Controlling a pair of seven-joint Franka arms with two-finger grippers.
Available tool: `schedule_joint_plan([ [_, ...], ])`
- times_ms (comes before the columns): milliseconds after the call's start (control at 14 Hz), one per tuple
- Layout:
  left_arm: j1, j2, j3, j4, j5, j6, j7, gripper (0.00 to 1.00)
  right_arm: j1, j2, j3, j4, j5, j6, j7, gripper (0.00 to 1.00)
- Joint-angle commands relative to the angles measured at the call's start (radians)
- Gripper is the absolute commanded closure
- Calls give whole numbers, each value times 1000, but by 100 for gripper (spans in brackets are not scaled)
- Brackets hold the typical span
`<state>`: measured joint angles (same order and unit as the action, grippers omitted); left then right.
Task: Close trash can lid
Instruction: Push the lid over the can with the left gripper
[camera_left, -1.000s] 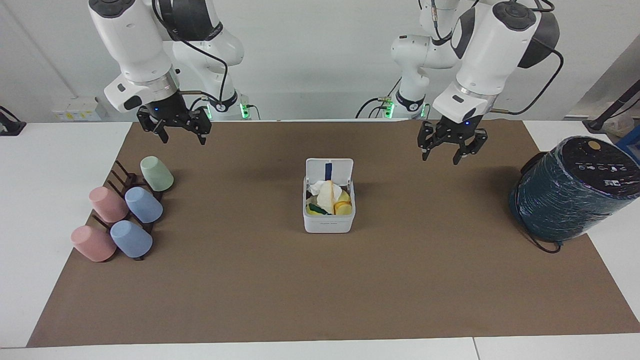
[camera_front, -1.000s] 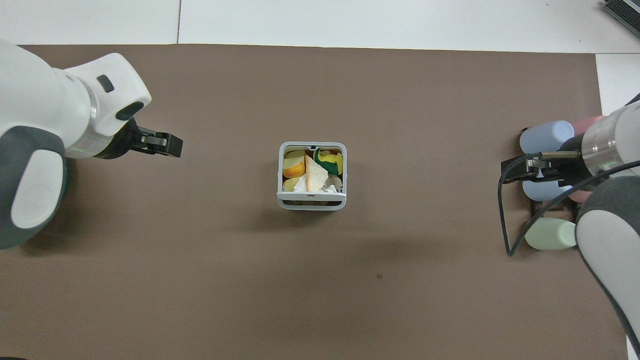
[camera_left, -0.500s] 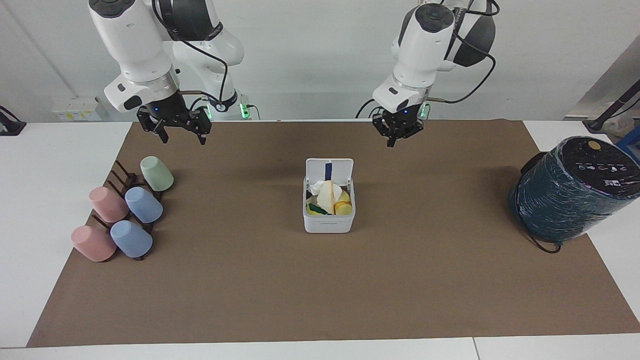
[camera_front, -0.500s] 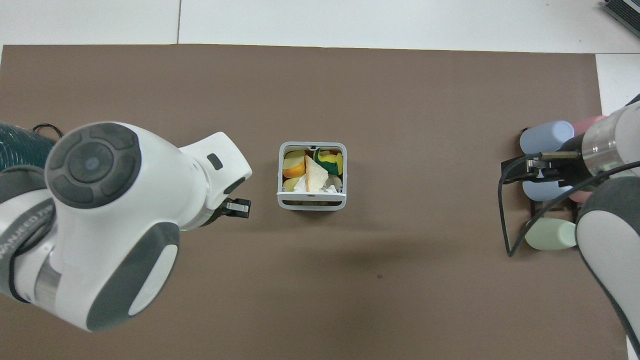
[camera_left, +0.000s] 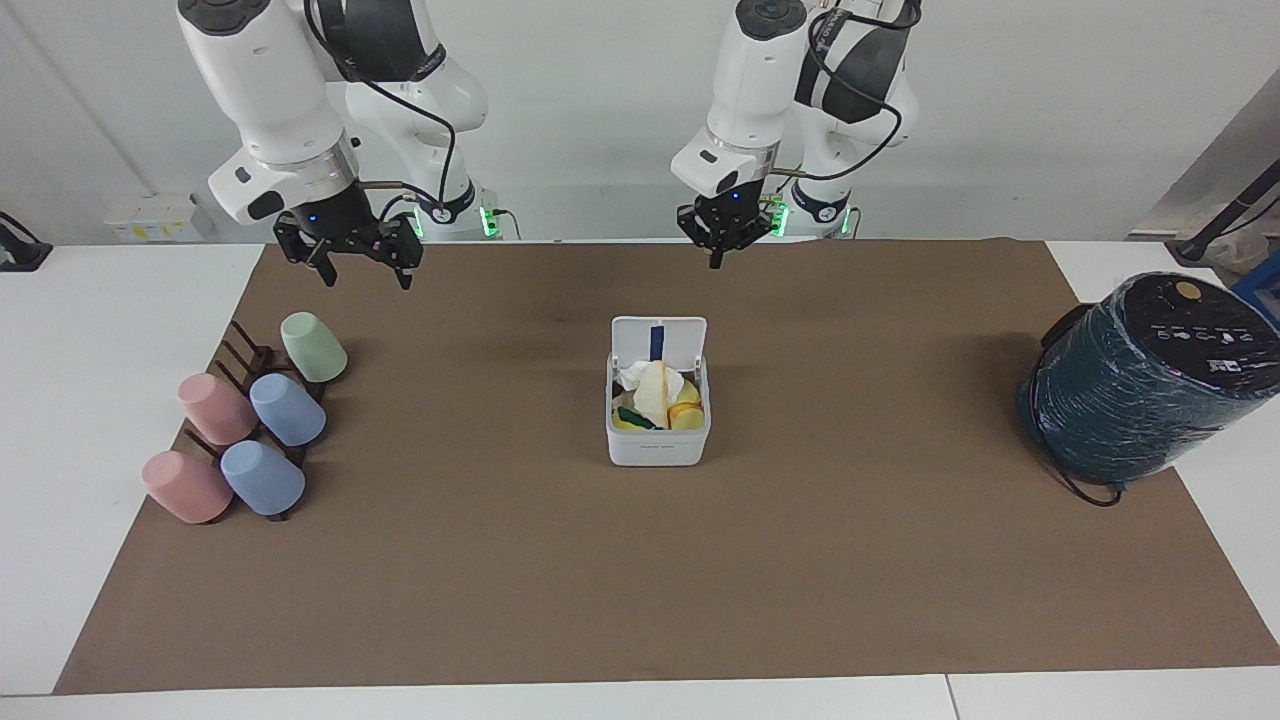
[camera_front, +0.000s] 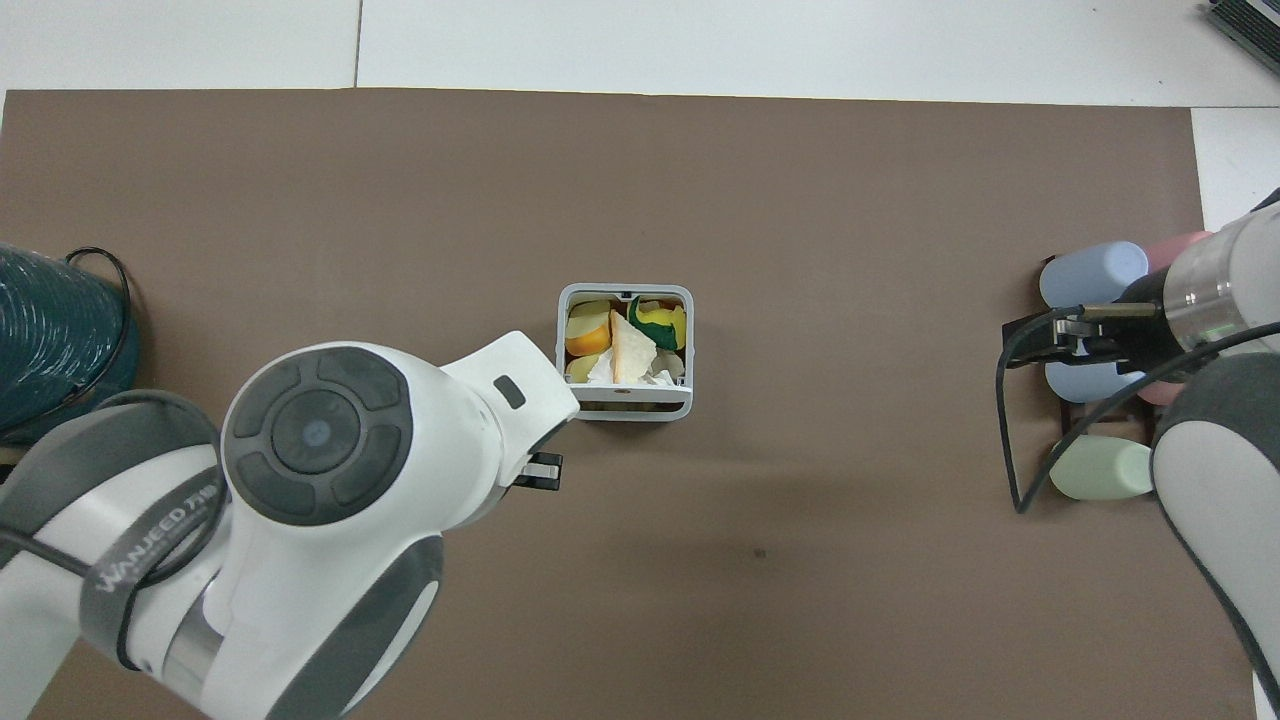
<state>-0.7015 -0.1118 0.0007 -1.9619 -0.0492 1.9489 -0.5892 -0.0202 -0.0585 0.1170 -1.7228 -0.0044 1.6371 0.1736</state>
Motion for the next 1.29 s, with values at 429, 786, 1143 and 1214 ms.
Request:
schedule_joint_plan([
  [429, -46, 127, 18, -52, -53, 413, -112, 100, -18, -23, 6, -24, 26, 13, -26, 0],
  [786, 42, 214, 18, 32, -54, 518, -96, 100, -18, -23, 6, -24, 26, 13, -26, 0],
  [1143, 50, 279, 18, 57, -52, 597, -95, 100, -18, -23, 7, -24, 26, 13, -26, 0],
  [1214, 48, 293, 18, 57, -52, 613, -95, 100, -18, -23, 7, -26, 26, 13, -26, 0],
])
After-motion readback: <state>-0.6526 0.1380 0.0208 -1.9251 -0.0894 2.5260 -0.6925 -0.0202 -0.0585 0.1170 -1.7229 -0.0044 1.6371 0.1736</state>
